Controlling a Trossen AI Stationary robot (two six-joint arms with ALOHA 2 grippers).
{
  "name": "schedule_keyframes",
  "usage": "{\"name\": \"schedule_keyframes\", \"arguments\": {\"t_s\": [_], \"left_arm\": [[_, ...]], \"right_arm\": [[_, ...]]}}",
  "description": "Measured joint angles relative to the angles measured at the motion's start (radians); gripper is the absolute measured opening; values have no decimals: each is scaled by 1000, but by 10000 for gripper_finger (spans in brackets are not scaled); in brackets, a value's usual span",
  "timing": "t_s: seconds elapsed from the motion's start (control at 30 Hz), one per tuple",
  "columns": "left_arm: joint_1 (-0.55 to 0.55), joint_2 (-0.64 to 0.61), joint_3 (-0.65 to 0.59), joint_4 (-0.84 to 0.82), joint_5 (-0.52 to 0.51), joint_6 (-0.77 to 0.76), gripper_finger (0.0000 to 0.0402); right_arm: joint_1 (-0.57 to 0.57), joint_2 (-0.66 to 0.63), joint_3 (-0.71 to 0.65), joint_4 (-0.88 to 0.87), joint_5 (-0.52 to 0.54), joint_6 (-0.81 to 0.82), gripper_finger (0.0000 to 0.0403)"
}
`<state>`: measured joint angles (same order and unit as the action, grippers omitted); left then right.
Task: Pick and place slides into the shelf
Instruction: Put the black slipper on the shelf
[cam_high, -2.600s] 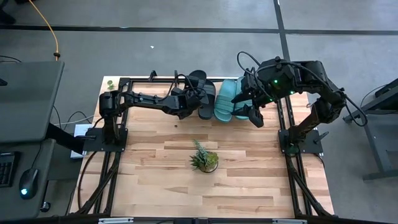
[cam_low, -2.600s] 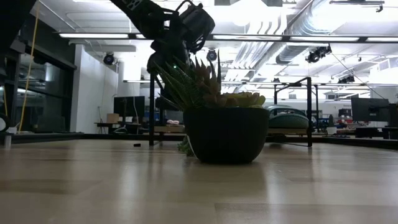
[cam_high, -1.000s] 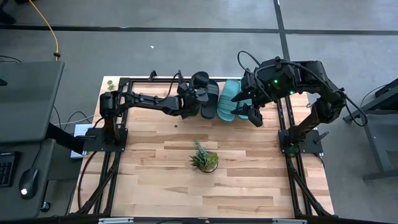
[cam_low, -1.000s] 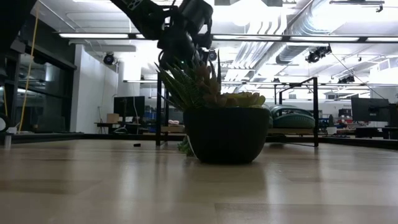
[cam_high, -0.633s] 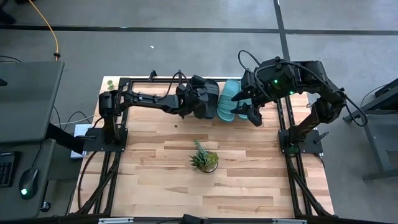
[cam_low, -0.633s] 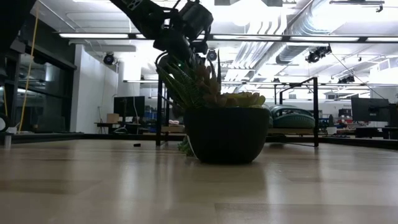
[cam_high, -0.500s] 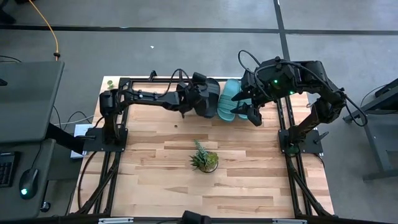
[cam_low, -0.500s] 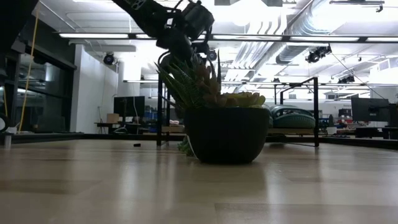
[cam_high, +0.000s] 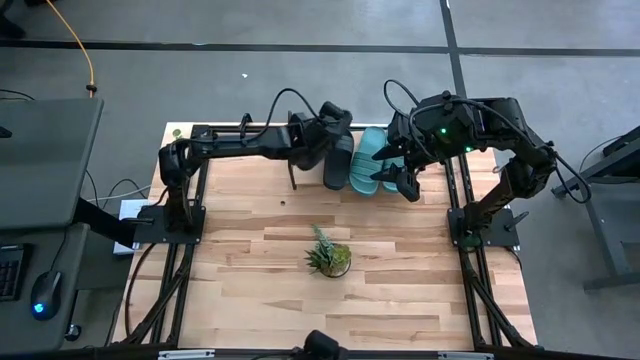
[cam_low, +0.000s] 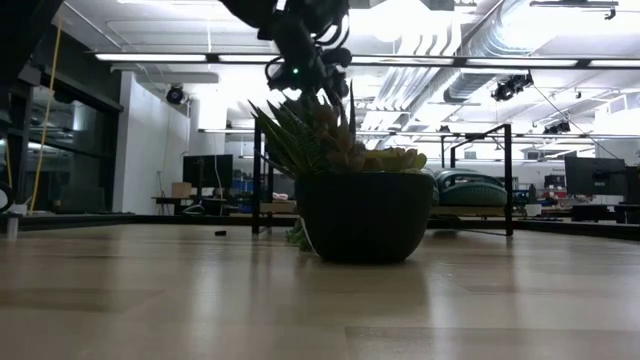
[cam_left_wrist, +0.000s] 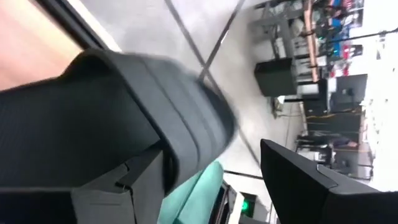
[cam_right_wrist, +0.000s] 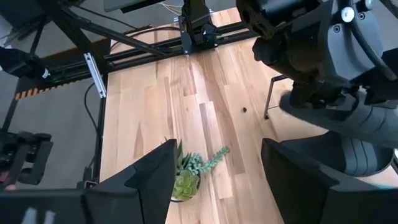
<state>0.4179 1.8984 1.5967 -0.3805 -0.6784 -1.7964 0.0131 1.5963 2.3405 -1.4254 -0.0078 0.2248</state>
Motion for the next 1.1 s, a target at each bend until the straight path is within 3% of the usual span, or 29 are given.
{"name": "schedule_keyframes", "arguments": {"t_s": [0.17, 0.5, 0.67, 0.83, 1.1], "left_arm": [[-5, 2, 0, -82, 39, -113, 232], [-47, 5, 0, -101, -49, -230, 232], [-68, 5, 0, -215, -82, -288, 231], [-84, 5, 0, -326, -98, -451, 201], [-76, 5, 0, -290, -105, -459, 148]], "right_arm": [[0, 0, 0, 0, 0, -1, 224], [0, 0, 0, 0, 1, -5, 224], [0, 0, 0, 0, 6, 3, 224], [1, 0, 0, 0, 6, 8, 224], [1, 0, 0, 0, 5, 3, 224]]}}
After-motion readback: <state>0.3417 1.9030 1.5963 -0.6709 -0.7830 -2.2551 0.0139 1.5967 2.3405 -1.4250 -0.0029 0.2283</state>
